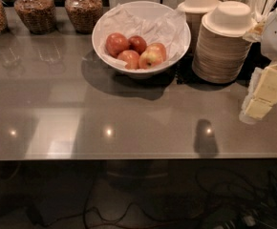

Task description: Pick apple from white bowl

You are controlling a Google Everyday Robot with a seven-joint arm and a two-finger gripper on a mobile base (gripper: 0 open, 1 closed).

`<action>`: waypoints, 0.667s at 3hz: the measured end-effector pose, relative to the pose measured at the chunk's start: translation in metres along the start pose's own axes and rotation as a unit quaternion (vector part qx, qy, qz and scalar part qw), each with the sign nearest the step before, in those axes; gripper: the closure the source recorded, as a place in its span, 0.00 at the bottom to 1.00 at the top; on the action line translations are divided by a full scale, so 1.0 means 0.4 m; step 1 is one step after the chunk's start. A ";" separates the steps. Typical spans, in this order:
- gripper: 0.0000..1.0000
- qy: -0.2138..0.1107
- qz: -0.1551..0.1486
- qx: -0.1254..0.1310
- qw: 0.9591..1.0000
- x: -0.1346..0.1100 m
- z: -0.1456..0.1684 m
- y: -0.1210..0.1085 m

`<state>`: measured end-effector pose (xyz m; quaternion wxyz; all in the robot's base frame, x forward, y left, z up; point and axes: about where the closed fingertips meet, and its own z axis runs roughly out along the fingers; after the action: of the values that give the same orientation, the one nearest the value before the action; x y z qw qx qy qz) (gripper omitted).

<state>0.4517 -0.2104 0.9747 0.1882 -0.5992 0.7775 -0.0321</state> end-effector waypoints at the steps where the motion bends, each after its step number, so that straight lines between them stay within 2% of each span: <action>1: 0.00 -0.055 0.012 0.018 0.998 -0.051 0.065 -0.050; 2: 0.00 -0.116 0.007 0.052 0.992 -0.163 0.119 -0.138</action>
Offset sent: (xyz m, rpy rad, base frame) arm 0.1411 0.0984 -0.0082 0.3135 -0.2837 0.0564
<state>0.5323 -0.1557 0.9622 0.3077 -0.5827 0.7521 -0.0015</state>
